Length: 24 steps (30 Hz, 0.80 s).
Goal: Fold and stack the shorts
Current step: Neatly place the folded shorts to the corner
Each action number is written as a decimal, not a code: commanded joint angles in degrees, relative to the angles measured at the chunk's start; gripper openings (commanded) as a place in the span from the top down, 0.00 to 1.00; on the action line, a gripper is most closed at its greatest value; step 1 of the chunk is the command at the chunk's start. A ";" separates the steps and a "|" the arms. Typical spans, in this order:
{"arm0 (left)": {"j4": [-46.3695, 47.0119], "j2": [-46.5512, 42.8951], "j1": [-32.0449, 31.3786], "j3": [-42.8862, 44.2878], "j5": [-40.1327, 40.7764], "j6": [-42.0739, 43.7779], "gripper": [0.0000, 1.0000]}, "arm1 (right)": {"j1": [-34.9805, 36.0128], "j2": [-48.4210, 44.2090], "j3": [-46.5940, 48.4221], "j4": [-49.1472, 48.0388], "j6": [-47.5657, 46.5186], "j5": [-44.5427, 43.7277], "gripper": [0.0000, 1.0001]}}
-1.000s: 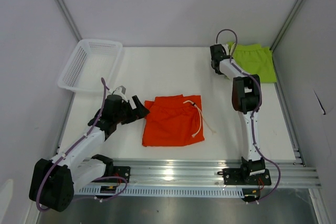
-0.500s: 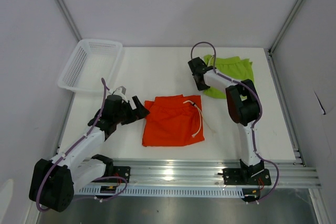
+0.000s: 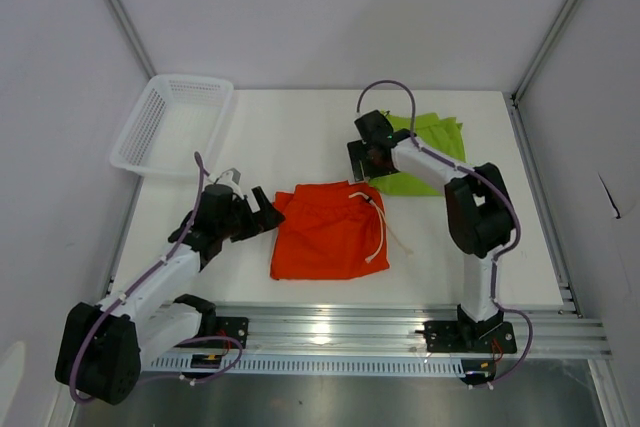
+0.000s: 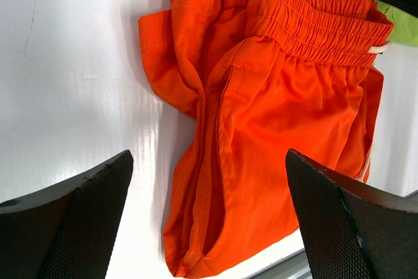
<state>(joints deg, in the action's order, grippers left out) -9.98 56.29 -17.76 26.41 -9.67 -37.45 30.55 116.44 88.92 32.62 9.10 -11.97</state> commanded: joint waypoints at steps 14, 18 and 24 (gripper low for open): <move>15.76 5.93 0.18 -2.68 -2.81 2.91 0.01 | -9.54 -23.54 -38.64 -22.24 12.42 33.84 0.01; 17.88 9.00 0.18 -3.04 -2.55 3.00 0.01 | -9.28 -23.63 -42.34 -28.39 15.15 36.66 0.01; 21.31 16.55 0.18 -3.73 -2.90 2.73 0.01 | -9.01 -23.19 -43.57 -30.60 15.51 37.37 0.04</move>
<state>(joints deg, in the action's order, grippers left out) 6.81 70.35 -17.76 23.94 -11.77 -35.92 21.15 92.77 46.65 4.71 23.53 23.46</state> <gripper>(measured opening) 0.991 0.979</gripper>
